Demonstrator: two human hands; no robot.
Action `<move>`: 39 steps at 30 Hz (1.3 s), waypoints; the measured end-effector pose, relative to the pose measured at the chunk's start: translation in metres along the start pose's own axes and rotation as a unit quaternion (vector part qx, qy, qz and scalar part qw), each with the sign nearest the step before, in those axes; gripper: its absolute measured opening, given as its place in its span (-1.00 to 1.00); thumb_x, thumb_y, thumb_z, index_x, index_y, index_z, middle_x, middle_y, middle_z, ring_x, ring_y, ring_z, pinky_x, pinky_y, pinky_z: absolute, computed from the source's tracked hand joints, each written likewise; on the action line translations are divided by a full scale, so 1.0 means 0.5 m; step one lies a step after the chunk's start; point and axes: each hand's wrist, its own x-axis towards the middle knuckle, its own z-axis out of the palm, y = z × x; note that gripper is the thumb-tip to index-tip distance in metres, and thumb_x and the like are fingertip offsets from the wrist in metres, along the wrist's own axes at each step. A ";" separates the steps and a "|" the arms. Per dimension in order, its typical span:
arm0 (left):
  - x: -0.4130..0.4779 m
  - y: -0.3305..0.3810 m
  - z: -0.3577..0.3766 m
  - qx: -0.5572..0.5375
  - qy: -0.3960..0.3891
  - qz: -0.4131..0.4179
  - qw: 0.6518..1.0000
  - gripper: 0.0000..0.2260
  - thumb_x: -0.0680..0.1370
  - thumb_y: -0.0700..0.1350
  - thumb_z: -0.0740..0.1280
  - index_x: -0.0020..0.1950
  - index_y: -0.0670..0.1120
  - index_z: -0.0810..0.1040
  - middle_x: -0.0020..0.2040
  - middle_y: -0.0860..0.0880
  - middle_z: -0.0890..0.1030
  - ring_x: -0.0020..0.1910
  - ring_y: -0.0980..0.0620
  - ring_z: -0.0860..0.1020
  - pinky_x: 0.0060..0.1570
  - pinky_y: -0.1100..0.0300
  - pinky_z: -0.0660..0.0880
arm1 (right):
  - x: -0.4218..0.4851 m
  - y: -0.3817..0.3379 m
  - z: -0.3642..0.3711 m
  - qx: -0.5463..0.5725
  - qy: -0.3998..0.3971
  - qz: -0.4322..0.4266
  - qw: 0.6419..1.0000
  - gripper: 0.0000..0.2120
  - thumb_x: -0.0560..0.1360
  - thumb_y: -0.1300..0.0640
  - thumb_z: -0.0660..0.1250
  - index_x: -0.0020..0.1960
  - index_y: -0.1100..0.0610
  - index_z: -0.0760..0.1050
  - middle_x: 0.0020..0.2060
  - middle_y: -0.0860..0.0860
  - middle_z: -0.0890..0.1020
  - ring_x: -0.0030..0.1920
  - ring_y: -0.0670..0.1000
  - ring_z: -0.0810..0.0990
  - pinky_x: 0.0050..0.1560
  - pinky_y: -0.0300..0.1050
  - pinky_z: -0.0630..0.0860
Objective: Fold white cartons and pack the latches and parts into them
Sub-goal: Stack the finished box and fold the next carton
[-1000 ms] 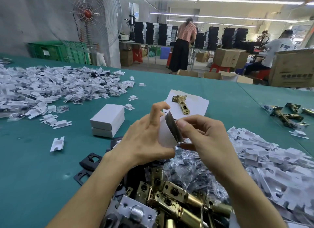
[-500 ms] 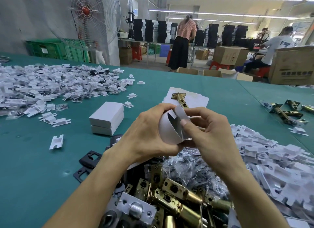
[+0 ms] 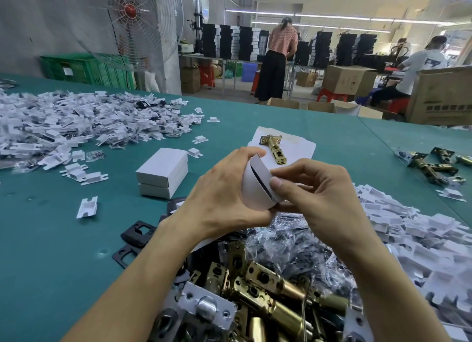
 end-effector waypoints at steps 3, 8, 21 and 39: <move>-0.002 0.001 -0.002 0.012 -0.007 0.003 1.000 -0.27 0.26 0.13 0.51 0.37 0.12 0.31 -0.06 0.30 0.43 -0.13 0.18 0.50 -0.16 0.10 0.52 | 0.001 0.001 -0.008 0.025 -0.026 0.015 0.999 -0.86 0.49 0.34 0.42 -0.10 0.12 0.68 -0.18 0.06 0.74 -0.13 0.08 0.74 -0.14 -0.02 0.69; -0.006 -0.001 0.000 0.009 -0.016 0.003 1.000 -0.30 0.24 0.15 0.45 0.33 0.21 0.27 -0.06 0.39 0.42 -0.17 0.20 0.49 -0.25 0.17 0.39 | 0.001 -0.001 -0.018 0.019 -0.061 0.024 0.998 -0.83 0.46 0.33 0.44 -0.11 0.07 0.70 -0.17 0.04 0.75 -0.10 0.04 0.74 -0.11 -0.11 0.67; -0.007 -0.016 0.013 -0.114 -0.075 -0.041 0.990 -0.25 0.24 -0.03 0.62 0.29 0.14 0.27 -0.14 0.16 0.43 -0.22 0.21 0.49 -0.27 0.40 0.38 | 0.001 -0.004 -0.031 -0.055 -0.089 0.055 0.993 -0.87 0.46 0.34 0.46 -0.04 0.18 0.69 -0.12 0.08 0.74 -0.09 0.08 0.73 -0.06 0.11 0.68; -0.006 -0.017 0.006 -0.145 -0.045 -0.072 0.986 -0.38 0.28 -0.02 0.49 0.20 0.19 0.21 -0.14 0.06 0.41 -0.28 0.27 0.45 -0.32 0.40 0.42 | 0.001 0.000 -0.021 -0.051 -0.108 -0.022 0.993 -0.72 0.34 0.18 0.51 0.05 0.05 0.67 -0.03 -0.01 0.71 -0.05 -0.07 0.71 0.03 -0.21 0.61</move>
